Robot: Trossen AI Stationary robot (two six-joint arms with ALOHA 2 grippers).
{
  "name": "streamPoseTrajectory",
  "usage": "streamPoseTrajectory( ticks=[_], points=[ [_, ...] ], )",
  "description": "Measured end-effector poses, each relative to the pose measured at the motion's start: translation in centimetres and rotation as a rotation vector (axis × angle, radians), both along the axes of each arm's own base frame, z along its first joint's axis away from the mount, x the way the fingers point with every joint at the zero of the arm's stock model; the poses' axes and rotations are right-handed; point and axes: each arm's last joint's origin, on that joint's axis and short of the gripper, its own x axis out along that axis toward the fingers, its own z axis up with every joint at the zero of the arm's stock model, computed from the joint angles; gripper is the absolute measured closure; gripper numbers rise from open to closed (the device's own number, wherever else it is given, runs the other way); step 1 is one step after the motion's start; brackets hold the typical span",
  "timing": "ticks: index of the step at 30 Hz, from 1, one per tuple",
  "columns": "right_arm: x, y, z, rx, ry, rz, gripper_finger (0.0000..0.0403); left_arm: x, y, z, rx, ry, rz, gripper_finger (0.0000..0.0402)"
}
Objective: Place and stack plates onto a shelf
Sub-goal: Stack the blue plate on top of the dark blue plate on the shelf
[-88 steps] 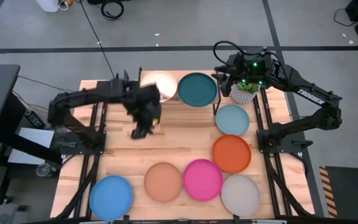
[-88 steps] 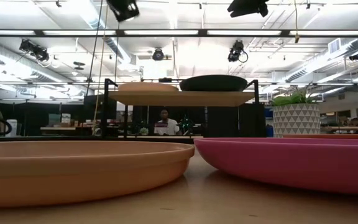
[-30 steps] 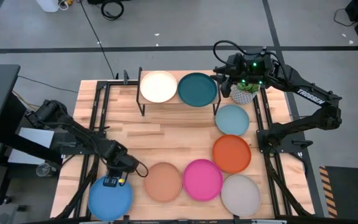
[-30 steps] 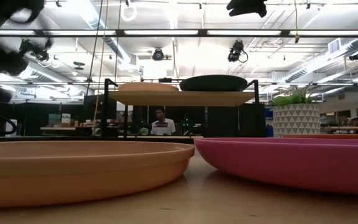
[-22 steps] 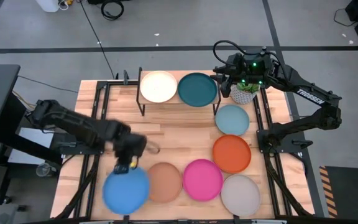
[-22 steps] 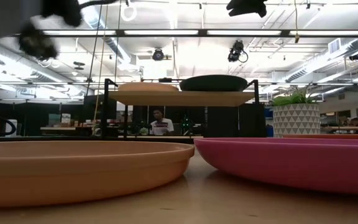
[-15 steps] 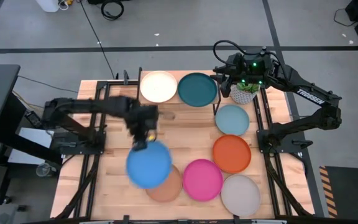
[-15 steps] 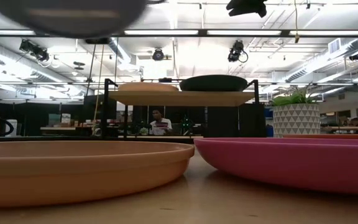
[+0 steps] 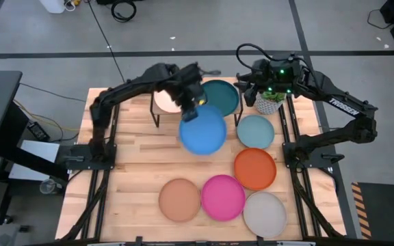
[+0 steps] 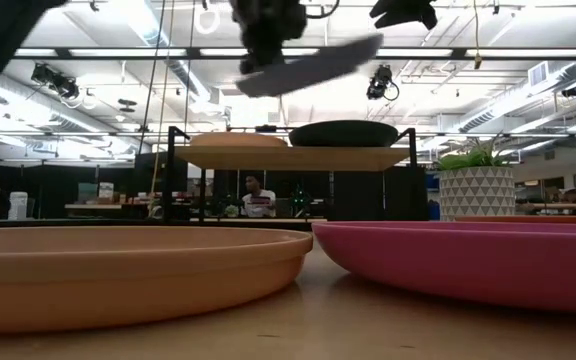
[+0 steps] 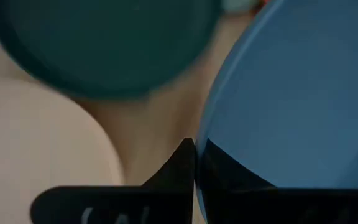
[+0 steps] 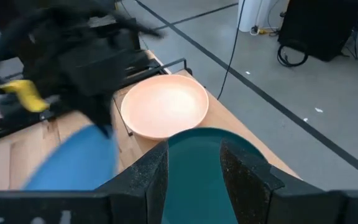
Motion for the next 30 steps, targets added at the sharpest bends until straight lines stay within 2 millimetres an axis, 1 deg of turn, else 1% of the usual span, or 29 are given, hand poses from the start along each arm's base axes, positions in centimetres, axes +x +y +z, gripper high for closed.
streamPoseTrajectory(
  ticks=[3,6,10,15,17,19,22,27,30],
  points=[
    [-0.6,0.3,0.4,-0.009,-0.018,-0.003,0.0251,0.7,2.2,0.3,0.02,-0.053,0.072,0.0389],
    [-1.4,0.5,0.8,-0.029,-0.035,-0.029,0.0251,0.8,4.0,0.5,0.026,-0.093,0.137,0.0389],
    [-2.2,0.8,1.3,-0.047,-0.053,-0.052,0.0251,0.4,5.5,0.7,0.022,-0.131,0.212,0.0389],
    [-2.4,0.9,1.4,-0.052,-0.057,-0.057,0.0251,0.2,7.4,1.2,0.02,-0.217,0.337,0.0389],
    [-2.4,0.9,1.4,-0.053,-0.056,-0.056,0.0251,0.0,7.9,1.3,0.002,-0.244,0.392,0.0389],
    [-2.4,0.9,1.4,-0.054,-0.055,-0.058,0.0251,0.3,8.5,1.0,-0.017,-0.268,0.464,0.0387],
    [-2.4,0.8,1.4,-0.059,-0.052,-0.072,0.0251,0.7,9.2,0.1,-0.045,-0.259,0.52,0.038],
    [-2.4,0.8,1.4,-0.064,-0.049,-0.073,0.0251,1.5,9.7,-1.6,-0.078,-0.225,0.544,0.0383],
    [-2.4,0.8,1.4,-0.064,-0.049,-0.073,0.0251,1.6,9.7,-2.1,-0.091,-0.199,0.546,0.0384]
  ],
)
